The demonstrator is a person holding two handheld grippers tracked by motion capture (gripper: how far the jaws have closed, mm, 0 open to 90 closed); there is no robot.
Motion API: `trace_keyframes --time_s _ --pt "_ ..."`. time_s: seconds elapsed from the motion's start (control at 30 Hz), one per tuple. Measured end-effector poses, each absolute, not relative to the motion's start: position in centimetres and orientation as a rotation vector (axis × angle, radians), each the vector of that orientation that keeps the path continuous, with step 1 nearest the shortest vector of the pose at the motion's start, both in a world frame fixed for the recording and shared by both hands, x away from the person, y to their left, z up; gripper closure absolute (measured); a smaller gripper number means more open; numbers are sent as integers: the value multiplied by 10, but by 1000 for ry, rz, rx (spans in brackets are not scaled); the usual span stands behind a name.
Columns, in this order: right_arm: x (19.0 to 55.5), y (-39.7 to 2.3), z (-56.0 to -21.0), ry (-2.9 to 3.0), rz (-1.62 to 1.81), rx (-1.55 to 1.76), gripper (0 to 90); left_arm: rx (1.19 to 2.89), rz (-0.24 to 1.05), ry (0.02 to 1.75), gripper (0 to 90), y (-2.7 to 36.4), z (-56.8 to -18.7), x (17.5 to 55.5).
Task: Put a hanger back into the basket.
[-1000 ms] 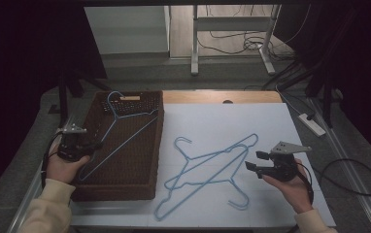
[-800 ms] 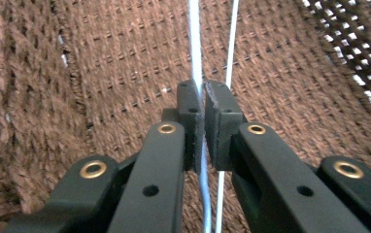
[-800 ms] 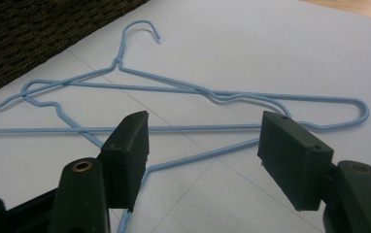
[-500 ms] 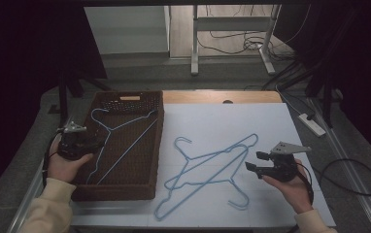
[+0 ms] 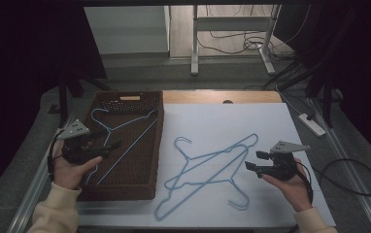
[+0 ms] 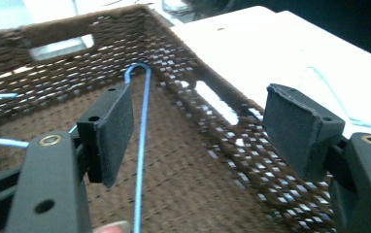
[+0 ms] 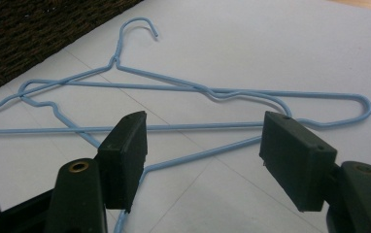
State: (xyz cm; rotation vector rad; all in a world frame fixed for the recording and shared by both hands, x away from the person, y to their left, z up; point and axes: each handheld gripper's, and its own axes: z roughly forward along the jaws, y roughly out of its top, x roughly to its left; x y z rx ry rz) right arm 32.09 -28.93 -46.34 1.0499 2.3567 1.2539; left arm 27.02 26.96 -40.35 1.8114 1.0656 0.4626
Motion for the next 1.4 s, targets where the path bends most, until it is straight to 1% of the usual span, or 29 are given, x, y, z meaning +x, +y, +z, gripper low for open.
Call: trace_keyframes --time_s 0.2,0.57,0.83,1.4 --pt "323 -289 -465 2362 1249 1051 339 1830 434 1010 259 248 -406 260" --pt "316 -291 -470 2361 1240 1067 330 1852 408 971 240 231 -414 251" --pt "313 -291 -472 2346 1244 1076 328 1845 391 938 237 226 -422 240" --pt "311 -282 -470 2367 1230 1040 332 1855 399 930 239 218 -428 236"
